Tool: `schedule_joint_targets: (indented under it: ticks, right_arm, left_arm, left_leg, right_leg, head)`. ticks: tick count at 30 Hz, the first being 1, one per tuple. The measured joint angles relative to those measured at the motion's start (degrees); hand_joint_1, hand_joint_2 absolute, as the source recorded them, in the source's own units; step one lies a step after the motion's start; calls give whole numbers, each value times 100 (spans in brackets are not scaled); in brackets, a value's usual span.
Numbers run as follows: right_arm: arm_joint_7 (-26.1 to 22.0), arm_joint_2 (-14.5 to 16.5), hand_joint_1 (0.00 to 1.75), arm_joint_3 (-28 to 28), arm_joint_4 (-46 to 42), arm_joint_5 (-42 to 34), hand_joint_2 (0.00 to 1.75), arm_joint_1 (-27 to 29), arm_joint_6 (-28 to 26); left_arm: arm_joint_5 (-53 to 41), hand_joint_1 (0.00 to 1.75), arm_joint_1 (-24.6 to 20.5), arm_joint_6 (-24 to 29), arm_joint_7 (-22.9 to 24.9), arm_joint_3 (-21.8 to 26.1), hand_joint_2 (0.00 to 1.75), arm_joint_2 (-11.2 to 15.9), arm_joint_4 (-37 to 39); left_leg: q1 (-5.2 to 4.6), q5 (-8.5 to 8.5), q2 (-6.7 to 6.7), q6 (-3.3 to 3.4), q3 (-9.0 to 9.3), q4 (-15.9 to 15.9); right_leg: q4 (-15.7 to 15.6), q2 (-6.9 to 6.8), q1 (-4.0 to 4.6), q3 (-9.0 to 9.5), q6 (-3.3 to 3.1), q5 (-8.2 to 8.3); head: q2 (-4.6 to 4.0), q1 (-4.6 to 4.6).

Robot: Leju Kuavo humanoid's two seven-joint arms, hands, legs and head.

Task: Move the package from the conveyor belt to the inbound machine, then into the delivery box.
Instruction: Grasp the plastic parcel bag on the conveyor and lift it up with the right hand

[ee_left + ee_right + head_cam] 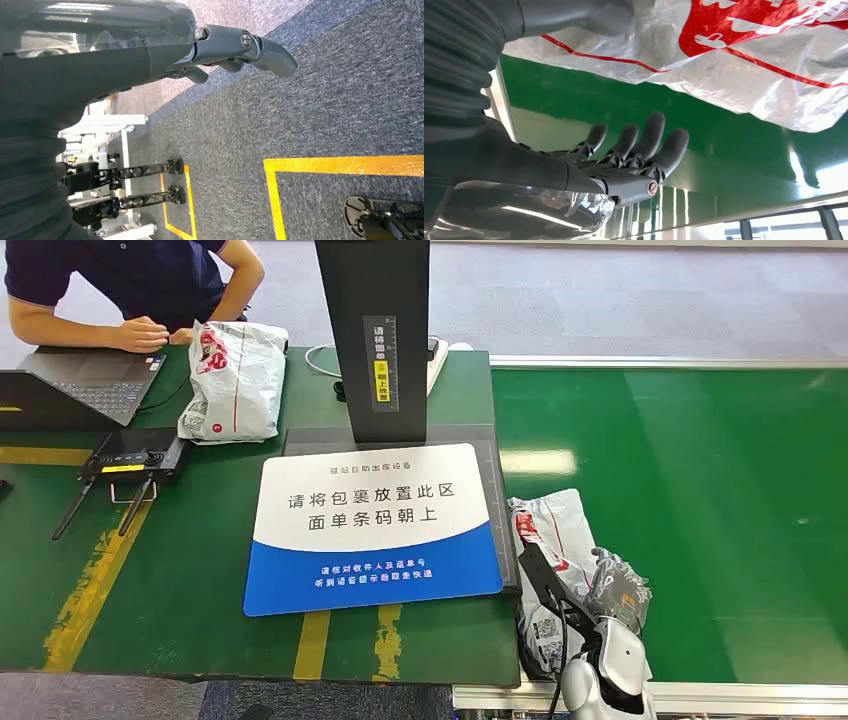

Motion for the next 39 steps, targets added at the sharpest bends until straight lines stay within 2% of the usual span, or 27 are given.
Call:
schedule_joint_targets:
  ticks: [17, 32, 33, 34, 36, 37, 39]
  right_arm:
    - [-103, 61, 0, 10, 79, -151, 175, -6, 127]
    - [-25, 61, 0, 9, 703, -280, 175, -152, 183]
    - [-22, 61, 13, 9, 739, -282, 175, -166, 185]
    - [-22, 61, 46, 9, 773, -284, 175, -179, 187]
    - [-22, 61, 126, 9, 839, -287, 175, -203, 192]
    - [-22, 61, 155, 9, 874, -286, 175, -213, 193]
    - [-22, 61, 166, 9, 941, -278, 175, -230, 192]
  left_arm:
    - [-2, 0, -6, -42, 0, -4, 175, 0, 0]
    - [-11, 0, -14, -55, 38, -9, 175, 0, 0]
    - [-11, 0, -14, -55, 40, -9, 175, 0, 0]
    - [-11, 0, -15, -55, 42, -9, 175, 0, 0]
    - [-10, 0, -15, -53, 42, -10, 175, 0, 0]
    - [-8, 0, -14, -49, 42, -11, 175, 0, 0]
    - [-2, 0, -13, -34, 42, -11, 175, 0, 0]
  left_leg:
    - [0, 0, 0, 0, 0, 0]
    - [0, 0, 0, 0, 1, 0]
    - [0, 0, 0, 0, 1, 0]
    - [0, 0, 0, 0, 1, 0]
    - [0, 0, 0, 0, 1, 0]
    - [0, 0, 0, 0, 1, 0]
    - [0, 0, 0, 0, 0, 0]
  right_leg:
    - [0, 0, 0, 0, 0, 0]
    - [0, 0, 0, 0, 0, 0]
    - [0, 0, 0, 0, 0, 0]
    - [0, 0, 0, 0, 0, 0]
    - [0, 0, 0, 0, 0, 0]
    - [0, 0, 0, 0, 0, 0]
    - [0, 0, 0, 1, 0, 0]
  head:
    - [0, 0]
    - [0, 0]
    - [0, 0]
    - [0, 0]
    - [0, 0]
    - [0, 0]
    - [0, 0]
